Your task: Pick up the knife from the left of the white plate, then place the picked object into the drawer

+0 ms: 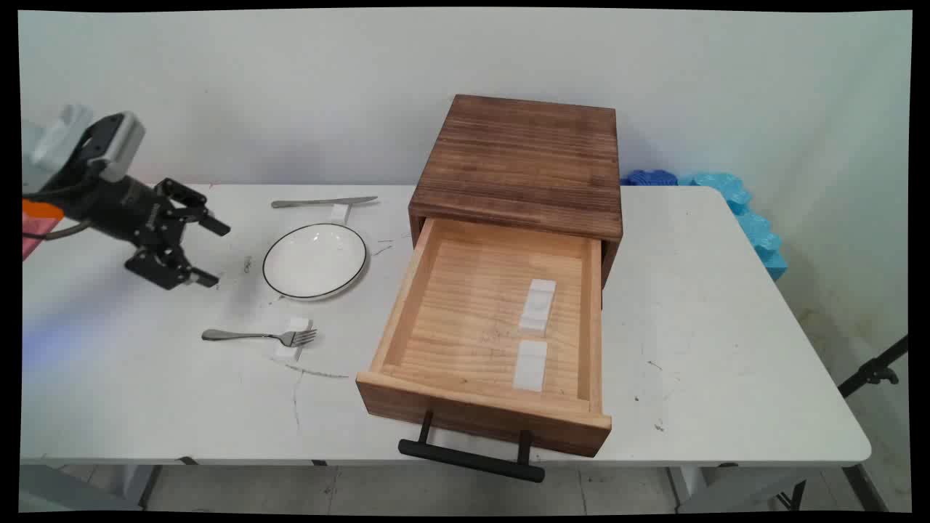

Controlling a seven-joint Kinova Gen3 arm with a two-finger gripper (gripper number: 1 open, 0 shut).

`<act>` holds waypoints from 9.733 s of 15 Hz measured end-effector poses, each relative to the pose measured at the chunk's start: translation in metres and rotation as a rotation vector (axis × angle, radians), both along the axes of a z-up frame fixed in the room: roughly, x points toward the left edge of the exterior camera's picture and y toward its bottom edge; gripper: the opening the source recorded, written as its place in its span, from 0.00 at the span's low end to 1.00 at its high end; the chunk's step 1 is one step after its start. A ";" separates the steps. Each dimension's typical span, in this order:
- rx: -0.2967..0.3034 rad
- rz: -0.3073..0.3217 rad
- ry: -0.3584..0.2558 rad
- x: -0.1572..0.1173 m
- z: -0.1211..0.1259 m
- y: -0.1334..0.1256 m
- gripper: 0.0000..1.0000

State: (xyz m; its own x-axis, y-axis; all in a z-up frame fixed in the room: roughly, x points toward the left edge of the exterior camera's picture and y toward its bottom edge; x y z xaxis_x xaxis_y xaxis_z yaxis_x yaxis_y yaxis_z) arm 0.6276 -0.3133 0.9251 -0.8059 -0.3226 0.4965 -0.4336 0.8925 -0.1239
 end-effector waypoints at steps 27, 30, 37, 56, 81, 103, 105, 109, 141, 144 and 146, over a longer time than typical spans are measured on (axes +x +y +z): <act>-0.081 -0.002 -0.280 -0.009 -0.057 -0.249 1.00; -0.059 -0.010 -0.296 -0.007 -0.070 -0.267 1.00; -0.026 -0.030 -0.312 -0.009 -0.087 -0.289 1.00; 0.045 -0.066 -0.323 -0.016 -0.112 -0.302 0.00; -0.070 0.057 -0.296 -0.041 -0.005 -0.218 0.00; -0.117 -0.255 -0.179 -0.209 0.078 -0.103 0.00; -0.125 -0.270 -0.163 -0.234 0.076 -0.102 0.00; -0.140 -0.291 -0.145 -0.277 0.069 -0.105 0.00; -0.114 -0.355 -0.169 -0.402 -0.067 -0.160 0.00; -0.106 -0.354 -0.170 -0.404 -0.074 -0.162 0.00; -0.103 -0.352 -0.170 -0.405 -0.078 -0.163 0.00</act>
